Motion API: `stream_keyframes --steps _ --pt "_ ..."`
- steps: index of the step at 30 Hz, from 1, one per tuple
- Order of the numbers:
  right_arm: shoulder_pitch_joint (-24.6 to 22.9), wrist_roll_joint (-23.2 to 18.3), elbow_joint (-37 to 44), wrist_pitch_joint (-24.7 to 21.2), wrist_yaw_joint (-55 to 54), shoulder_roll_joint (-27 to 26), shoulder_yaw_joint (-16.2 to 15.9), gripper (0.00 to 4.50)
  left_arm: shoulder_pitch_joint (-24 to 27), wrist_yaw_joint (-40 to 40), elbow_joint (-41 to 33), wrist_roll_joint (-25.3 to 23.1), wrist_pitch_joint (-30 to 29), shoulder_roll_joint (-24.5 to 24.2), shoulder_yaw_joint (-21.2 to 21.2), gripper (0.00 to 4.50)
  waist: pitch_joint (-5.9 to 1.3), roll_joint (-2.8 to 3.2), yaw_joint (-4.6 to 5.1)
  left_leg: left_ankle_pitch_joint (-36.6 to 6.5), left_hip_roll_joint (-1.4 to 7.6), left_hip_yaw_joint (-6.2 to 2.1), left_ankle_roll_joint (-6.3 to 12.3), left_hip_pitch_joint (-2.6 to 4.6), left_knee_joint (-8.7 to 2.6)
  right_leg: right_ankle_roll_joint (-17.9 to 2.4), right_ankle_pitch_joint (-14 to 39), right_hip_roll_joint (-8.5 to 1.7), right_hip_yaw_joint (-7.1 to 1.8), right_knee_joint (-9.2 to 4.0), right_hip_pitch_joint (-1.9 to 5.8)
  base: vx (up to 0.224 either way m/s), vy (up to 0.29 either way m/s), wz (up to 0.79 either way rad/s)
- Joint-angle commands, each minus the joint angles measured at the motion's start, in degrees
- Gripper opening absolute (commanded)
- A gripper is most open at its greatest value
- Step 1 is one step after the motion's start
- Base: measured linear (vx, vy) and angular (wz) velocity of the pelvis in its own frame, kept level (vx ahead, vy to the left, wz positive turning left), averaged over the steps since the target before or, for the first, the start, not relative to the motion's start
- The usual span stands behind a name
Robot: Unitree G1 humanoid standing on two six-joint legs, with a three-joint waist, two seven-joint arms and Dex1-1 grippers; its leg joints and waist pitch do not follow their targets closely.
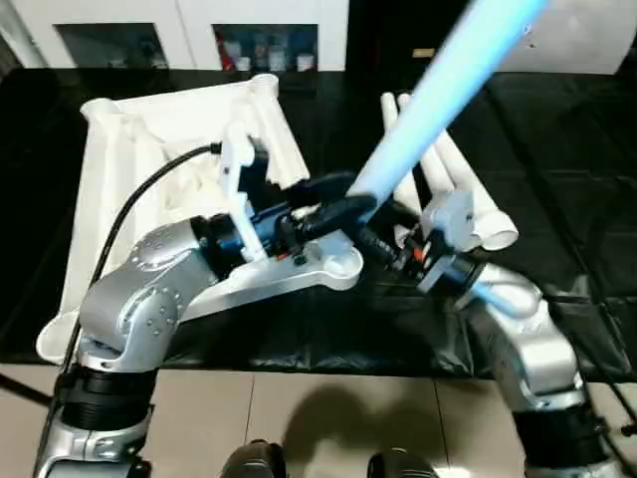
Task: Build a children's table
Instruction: Pick table leg
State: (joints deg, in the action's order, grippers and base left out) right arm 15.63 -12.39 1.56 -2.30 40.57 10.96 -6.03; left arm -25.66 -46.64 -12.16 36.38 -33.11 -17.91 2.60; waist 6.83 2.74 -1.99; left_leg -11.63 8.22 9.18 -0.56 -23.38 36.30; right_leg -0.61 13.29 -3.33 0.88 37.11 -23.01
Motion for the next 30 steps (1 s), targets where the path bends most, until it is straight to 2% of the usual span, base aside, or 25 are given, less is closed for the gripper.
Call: stream_keyframes --steps 1,4,5,7,9,18,30 --pt "0.0 1.1 0.1 2.8 0.7 -0.7 -1.7 1.84 -0.3 -0.3 2.6 -4.0 3.6 -0.8 2.6 2.78 -5.23 -0.52 0.22 0.9 3.95 -1.19 6.79 1.27 -3.99 -16.3 -5.6 -4.37 -2.12 -3.58 3.29 0.0 0.0 0.0" --pt "-0.2 0.9 0.3 3.1 0.6 -1.0 -2.4 1.84 -0.8 1.5 4.6 -7.5 7.5 -0.2 3.2 2.94 -5.2 -0.49 0.47 0.3 4.12 -1.24 6.95 1.3 -4.09 -16.1 -5.4 -4.42 -2.11 -3.56 3.34 0.0 0.0 0.0" --pt "-0.2 0.7 0.4 2.9 0.8 -1.1 -2.7 1.84 -0.9 2.2 5.2 -9.6 9.0 -0.1 3.9 2.98 -5.39 -0.32 0.42 0.4 4.14 -1.27 6.87 1.41 -4.0 -16.2 -5.6 -4.48 -2.11 -3.47 3.41 0.0 0.0 0.0" --pt "-0.2 0.6 0.6 2.7 0.9 -1.3 -3.0 1.84 -0.9 3.4 6.0 -11.9 10.8 0.2 4.6 3.02 -5.36 -0.42 0.43 0.4 4.23 -1.28 7.04 1.43 -4.01 -16.4 -6.1 -4.53 -2.14 -3.47 3.37 0.0 0.0 0.0" --pt "-0.1 0.4 0.5 2.7 0.7 -1.8 -3.0 1.84 -0.8 4.5 6.8 -12.9 11.8 1.0 4.6 2.75 -5.47 -0.43 0.41 0.5 4.27 -1.23 6.93 1.44 -3.98 -16.7 -6.6 -4.56 -2.16 -3.39 3.41 0.0 0.0 0.0" --pt "1.0 -0.9 -1.0 2.3 -1.0 -2.8 -2.1 1.84 1.5 4.1 6.5 -12.8 14.2 2.4 4.8 2.11 -5.71 -0.58 0.34 0.7 4.21 -1.19 7.4 1.37 -3.85 -17.4 -7.6 -4.51 -2.08 -3.2 3.5 0.0 0.0 0.0" --pt "1.7 -1.4 -1.6 1.5 -1.5 -3.4 -2.3 1.84 2.5 4.2 6.0 -11.7 13.5 3.7 4.9 1.98 -5.91 -0.47 0.19 1.3 4.19 -1.18 7.42 1.42 -3.72 -17.3 -7.9 -4.5 -2.03 -3.04 3.43 0.0 0.0 0.0"
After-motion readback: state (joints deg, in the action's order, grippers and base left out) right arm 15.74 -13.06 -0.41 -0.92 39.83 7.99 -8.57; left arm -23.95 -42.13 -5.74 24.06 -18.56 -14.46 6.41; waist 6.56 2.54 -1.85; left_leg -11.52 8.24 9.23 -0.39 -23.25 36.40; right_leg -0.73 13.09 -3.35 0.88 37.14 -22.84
